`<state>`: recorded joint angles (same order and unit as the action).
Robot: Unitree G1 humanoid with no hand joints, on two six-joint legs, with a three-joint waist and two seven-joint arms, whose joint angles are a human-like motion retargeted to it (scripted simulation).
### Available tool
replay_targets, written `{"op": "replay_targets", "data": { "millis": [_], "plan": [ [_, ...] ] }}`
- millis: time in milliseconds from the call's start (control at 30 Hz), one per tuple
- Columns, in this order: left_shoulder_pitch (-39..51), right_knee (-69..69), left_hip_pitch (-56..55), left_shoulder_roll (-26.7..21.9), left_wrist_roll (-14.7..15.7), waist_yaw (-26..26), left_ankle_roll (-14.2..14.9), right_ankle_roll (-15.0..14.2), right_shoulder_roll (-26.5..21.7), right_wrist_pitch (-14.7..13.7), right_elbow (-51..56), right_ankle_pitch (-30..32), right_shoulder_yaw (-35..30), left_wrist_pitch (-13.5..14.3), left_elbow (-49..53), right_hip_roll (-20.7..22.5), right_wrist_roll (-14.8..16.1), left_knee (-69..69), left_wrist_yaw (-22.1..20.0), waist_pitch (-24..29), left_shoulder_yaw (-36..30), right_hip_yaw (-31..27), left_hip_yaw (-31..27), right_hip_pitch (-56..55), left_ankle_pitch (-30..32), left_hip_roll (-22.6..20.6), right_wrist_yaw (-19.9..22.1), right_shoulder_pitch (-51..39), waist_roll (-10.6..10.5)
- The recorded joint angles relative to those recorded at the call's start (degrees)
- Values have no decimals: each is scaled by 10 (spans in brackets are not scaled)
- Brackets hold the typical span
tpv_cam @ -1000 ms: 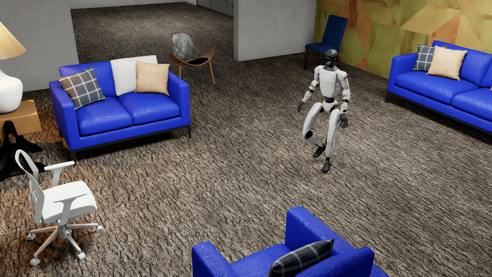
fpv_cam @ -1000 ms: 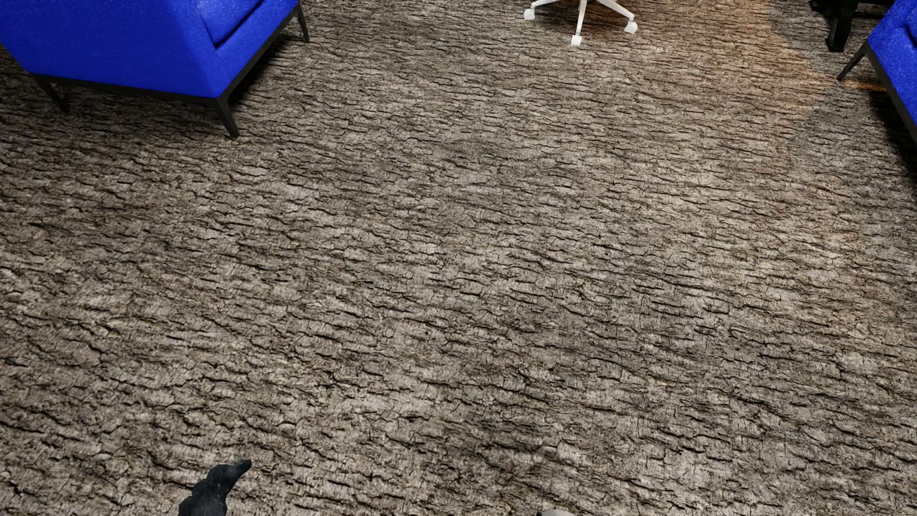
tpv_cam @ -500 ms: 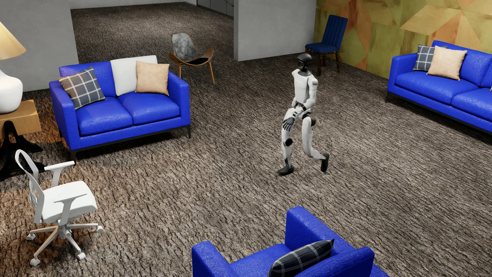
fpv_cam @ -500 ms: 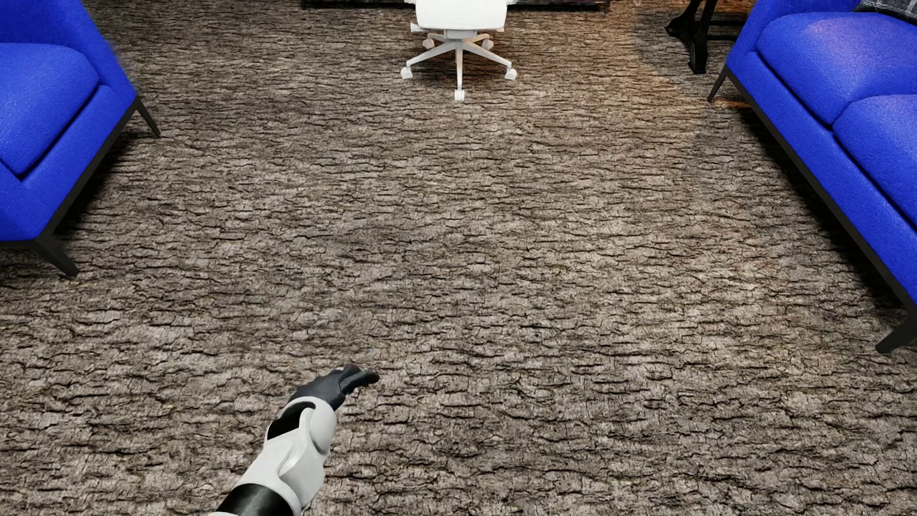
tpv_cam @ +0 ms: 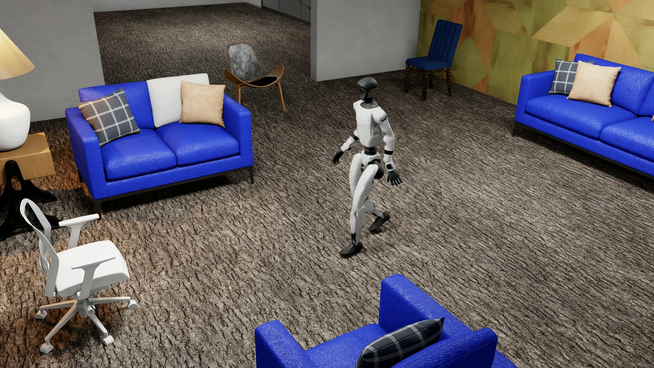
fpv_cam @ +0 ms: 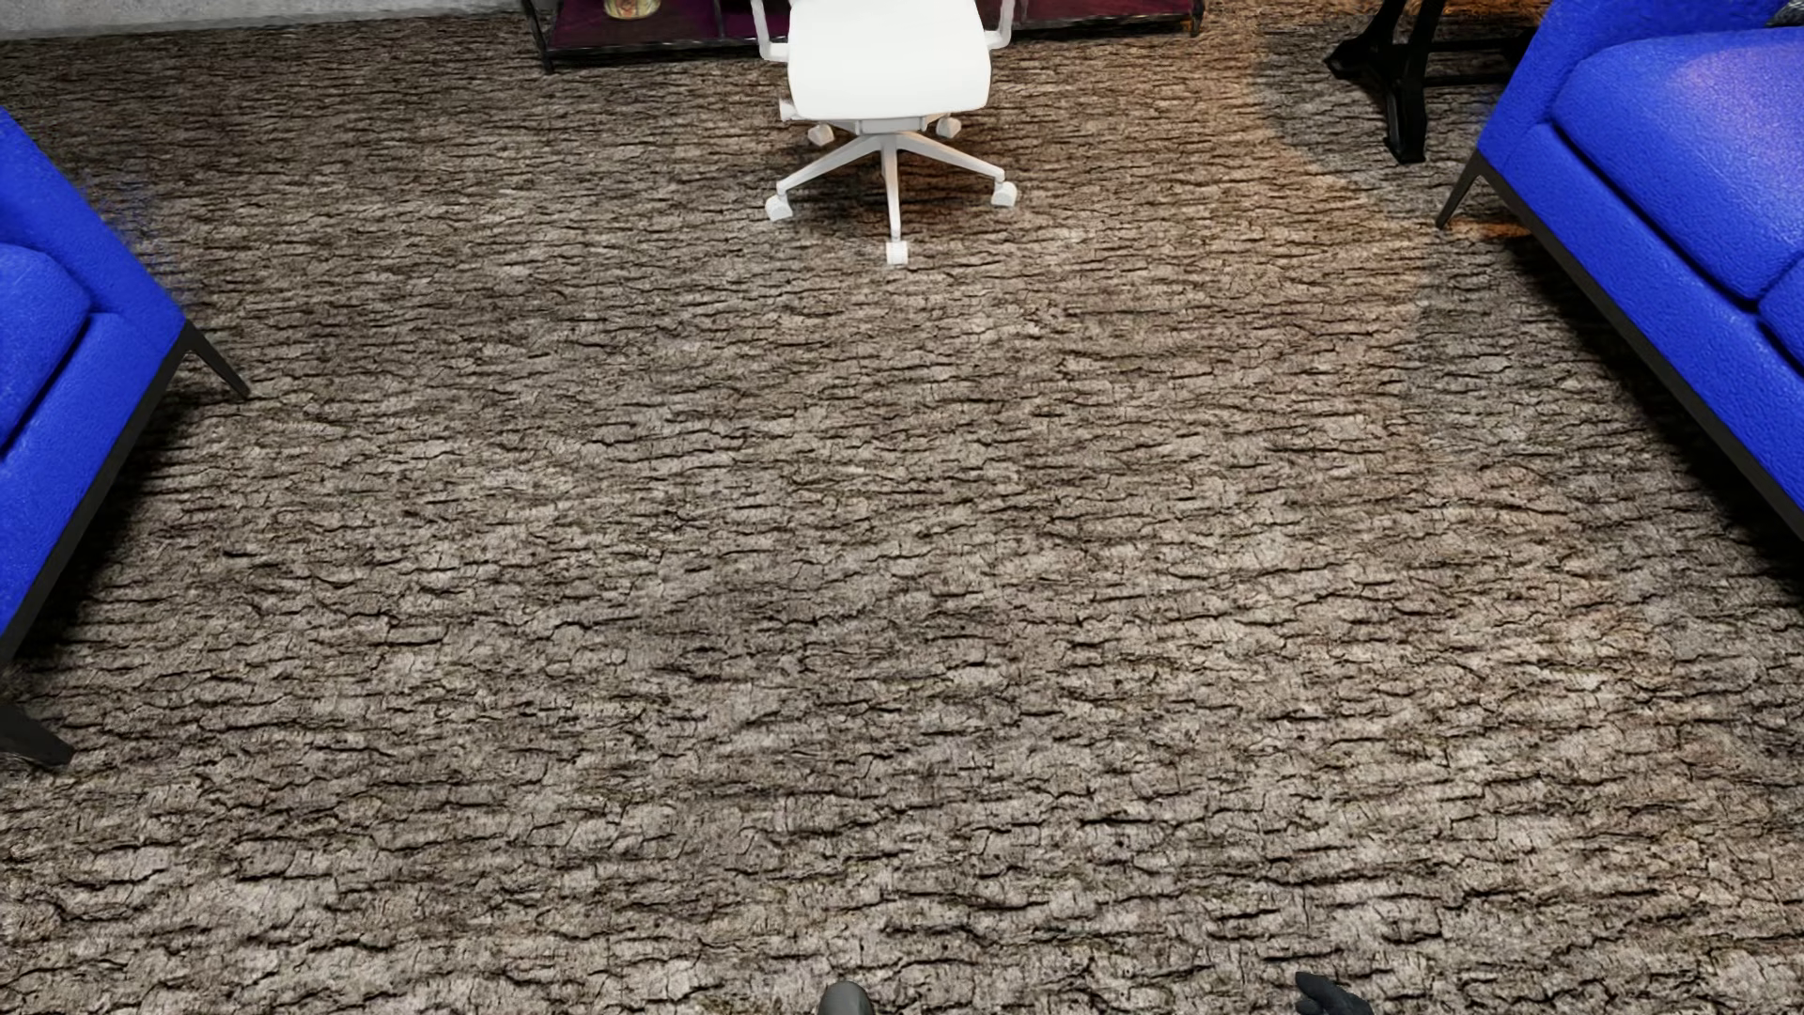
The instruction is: Approach the light gray officechair
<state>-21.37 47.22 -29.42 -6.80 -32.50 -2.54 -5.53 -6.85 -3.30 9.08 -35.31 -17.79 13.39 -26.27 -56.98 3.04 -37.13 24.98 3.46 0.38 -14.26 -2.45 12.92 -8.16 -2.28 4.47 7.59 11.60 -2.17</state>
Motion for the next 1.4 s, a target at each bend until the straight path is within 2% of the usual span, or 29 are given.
{"op": "replay_targets", "data": {
  "millis": [33, 67, 100, 133, 200, 233, 300, 333, 400, 433, 500, 567, 600, 667, 733, 767, 833, 900, 967, 1067, 1100, 1133, 1167, 1233, 1267, 1300, 1333, 1367, 1400],
  "plan": [
    [21, 104, 15, -3, -24, -2, -2, -51, 6, 17, -15, 79, 8, 4, -3, -6, 8, 27, 29, 3, -26, -12, 5, -40, -32, -7, 5, 6, 7],
    [41, 197, 39, -6, -39, -3, -3, -61, -3, 28, -33, 141, -14, 17, 11, -6, -5, 37, 51, 5, -39, -30, 16, -82, -60, -13, -20, 6, 13],
    [64, 276, 65, -6, -41, -5, -2, -70, -25, 29, -49, 158, -51, 31, 28, -18, -34, 43, 37, 8, -29, -38, 28, -125, -81, -19, -69, 5, 21],
    [87, 328, 89, -3, -30, -4, 0, -47, -37, 25, -59, 139, -71, 38, 49, -52, -55, 46, -7, 10, -4, -30, 33, -167, -100, -28, -113, 5, 30],
    [148, 331, 132, 8, -6, 9, 8, 14, -19, 43, -64, 129, -43, 48, 61, -129, -46, 42, -110, 11, 47, 14, 19, -230, -131, -48, -120, 26, 46],
    [185, 288, 149, 12, -7, 18, 13, 19, -11, 53, -64, 104, -23, 49, 66, -152, -33, 44, -130, 11, 48, 39, 6, -250, -146, -58, -106, 36, 53],
    [261, 137, 173, 7, -24, 36, 21, 21, -8, 55, -67, 72, -1, 63, 85, -176, -21, 44, -114, 8, 13, 89, -21, -274, -175, -75, -91, 51, 61],
    [295, 31, 186, 0, -32, 42, 25, 32, -8, 55, -70, 82, 7, 83, 101, -180, -19, 39, -99, 5, -8, 116, -36, -273, -187, -81, -87, 57, 65],
    [346, -205, 212, -9, -39, 50, 32, 4, -7, 63, -79, 118, 21, 113, 135, -163, -14, 23, -80, -3, -33, 110, -68, -254, -209, -91, -87, 67, 67],
    [364, -288, 226, -10, -41, 53, 38, 29, -7, 64, -86, 129, 22, 120, 151, -158, -17, 17, -81, -6, -38, 84, -82, -237, -220, -92, -89, 71, 68],
    [372, -296, 258, -13, -46, 52, 55, 50, -5, 68, -102, 181, 14, 122, 180, -168, -28, 26, -98, -8, -40, 127, -101, -206, -241, -79, -101, 74, 69],
    [343, -224, 271, -11, -30, 54, 77, 80, 2, 77, -113, 133, 10, 121, 198, -154, -38, 83, -132, -4, -23, 147, -107, -195, -227, -42, -101, 61, 61],
    [315, -194, 268, -11, -21, 55, 80, 81, 7, 79, -113, 100, 10, 117, 198, -141, -42, 132, -139, -1, -15, 154, -105, -183, -194, -21, -93, 50, 55],
    [261, -198, 220, -24, -8, 54, 82, 86, 27, 64, -101, 63, 5, 105, 177, -100, -42, 262, -124, 5, -17, 176, -129, -139, -63, 21, -83, 32, 43],
    [221, -221, 128, -47, -14, 55, 94, 96, 48, 36, -77, 38, 2, 79, 131, -53, -30, 438, -69, 15, -46, 198, -156, -85, 68, 72, -71, 16, 24],
    [205, -215, 82, -47, -12, 53, 99, 100, 52, 35, -65, 20, -2, 58, 99, -38, -25, 504, -56, 21, -53, 203, -165, -69, 82, 96, -59, 0, 13],
    [175, -195, 5, -20, 7, 43, 85, 102, 41, 24, -69, -13, -19, 5, 17, -21, -29, 559, -52, 28, -51, 191, -152, -56, 21, 106, -34, -32, -4],
    [129, -196, -40, -13, -11, 29, 66, 98, 27, 25, -90, -35, -52, -2, -21, -7, -50, 507, 10, 28, -95, 165, -92, -38, -12, 121, -45, -75, -10],
    [72, -202, -64, -21, -7, 15, 59, 90, 19, 14, -95, -54, -89, 33, 6, 3, -61, 371, 48, 22, -97, 140, -33, -24, -43, 109, -67, -112, -14],
    [-5, -227, -53, -7, 43, 2, 85, 80, 25, -13, -70, -83, -114, 38, 64, 20, -49, 42, -7, 4, -3, 114, -18, 0, -7, 61, -64, -131, -19],
    [-17, -239, -35, 5, 47, 0, 55, 76, 26, -13, -65, -88, -115, 35, 75, 23, -44, -59, -29, -3, 17, 106, -6, 11, 40, 56, -56, -132, -21],
    [-21, -239, -21, 13, 38, -2, 15, 71, 28, -13, -64, -96, -114, 27, 76, 25, -38, -86, -42, -8, 19, 95, 15, 18, 80, 63, -49, -132, -23],
    [-13, -223, -14, 24, 30, -3, -7, 66, 27, -5, -68, -103, -109, 17, 69, 18, -34, -78, -42, -10, 15, 83, 30, 18, 72, 64, -41, -132, -22],
    [45, -148, -4, 16, -14, -1, 5, 58, 28, 21, -85, -84, -86, 10, 31, -9, -18, -36, 4, -9, -37, 84, 36, 9, 28, 53, -23, -112, -7],
    [80, -92, 3, 3, -40, 1, 4, 46, 27, 33, -97, -43, -84, 12, 22, -24, -18, -14, 40, -7, -69, 83, 39, -7, 8, 48, -32, -99, -1],
    [112, -21, 16, -10, -61, 4, 1, 21, 15, 41, -113, 8, -91, 24, 28, -36, -27, -2, 59, -6, -93, 64, 50, -36, -13, 43, -70, -92, 2],
    [145, 57, 32, -15, -71, 6, 0, -21, -5, 41, -124, 59, -94, 35, 38, -46, -39, 4, 48, -5, -96, 38, 66, -71, -33, 38, -110, -88, 6],
    [162, 138, 51, -24, -68, 8, 2, -44, -18, 54, -131, 89, -83, 46, 63, -51, -45, 10, 5, -3, -78, 9, 80, -107, -50, 32, -122, -88, 12],
    [185, 204, 67, -27, -57, 8, 7, -46, -22, 63, -131, 88, -63, 53, 81, -62, -44, 15, -47, -1, -54, -7, 93, -144, -65, 28, -95, -85, 20]
  ]
}}
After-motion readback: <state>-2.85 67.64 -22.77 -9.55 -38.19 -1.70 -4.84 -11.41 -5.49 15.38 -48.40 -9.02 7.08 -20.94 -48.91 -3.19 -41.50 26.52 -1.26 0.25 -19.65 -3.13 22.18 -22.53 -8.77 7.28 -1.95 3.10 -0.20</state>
